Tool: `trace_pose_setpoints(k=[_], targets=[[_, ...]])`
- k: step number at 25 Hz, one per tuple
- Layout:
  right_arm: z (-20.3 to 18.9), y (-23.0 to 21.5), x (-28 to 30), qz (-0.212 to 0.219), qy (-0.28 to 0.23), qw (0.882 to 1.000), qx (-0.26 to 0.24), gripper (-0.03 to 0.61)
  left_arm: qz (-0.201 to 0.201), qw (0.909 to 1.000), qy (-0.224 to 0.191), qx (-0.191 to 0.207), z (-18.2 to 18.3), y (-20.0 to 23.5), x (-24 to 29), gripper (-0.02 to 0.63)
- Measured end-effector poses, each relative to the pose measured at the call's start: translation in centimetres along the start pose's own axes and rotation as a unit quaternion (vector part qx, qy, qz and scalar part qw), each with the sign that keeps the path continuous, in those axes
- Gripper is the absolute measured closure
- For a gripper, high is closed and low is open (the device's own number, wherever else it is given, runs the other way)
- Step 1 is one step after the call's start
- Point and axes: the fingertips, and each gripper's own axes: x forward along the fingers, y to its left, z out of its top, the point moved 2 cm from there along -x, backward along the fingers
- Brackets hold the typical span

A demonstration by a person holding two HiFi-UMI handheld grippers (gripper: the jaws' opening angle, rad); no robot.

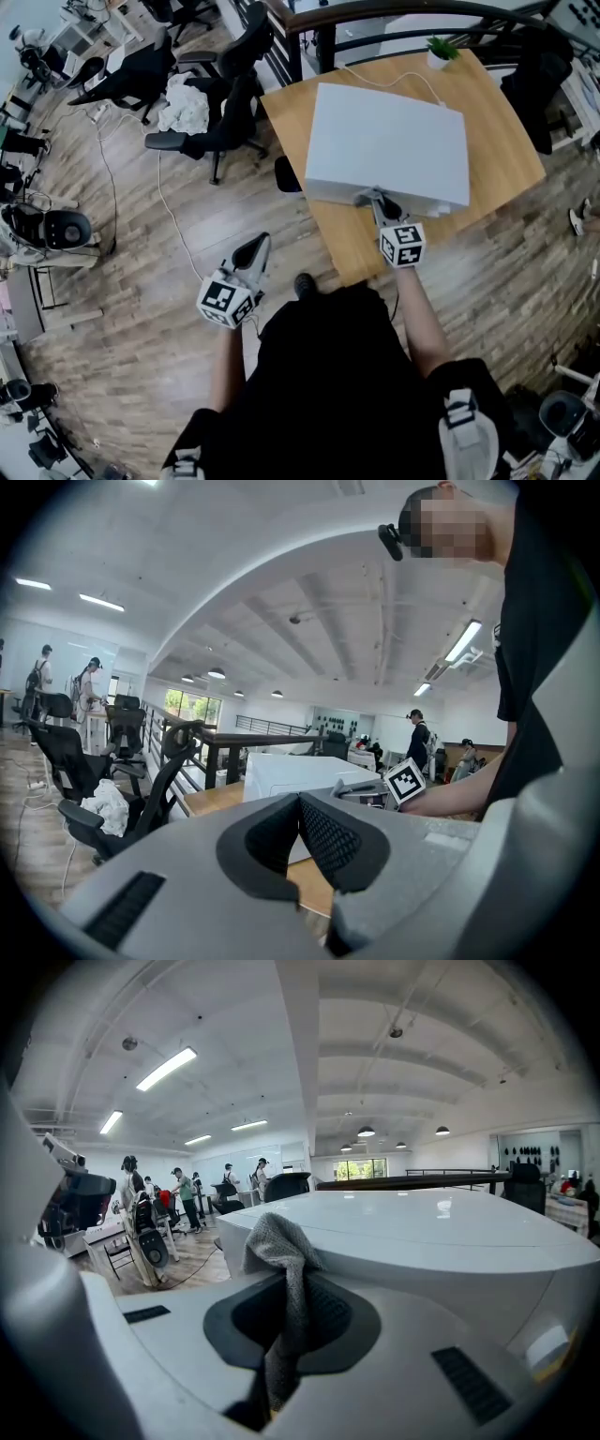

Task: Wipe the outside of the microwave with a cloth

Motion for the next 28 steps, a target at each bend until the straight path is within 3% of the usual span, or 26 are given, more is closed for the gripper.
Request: trace_pose_setpoints(k=[28], targets=[[1.5,8.2,6.0,0.000,-0.007,1.000,0.011,0.560,-0.006,1.0000,0.002,-0.001,-1.7,6.7,-6.8,0.612]])
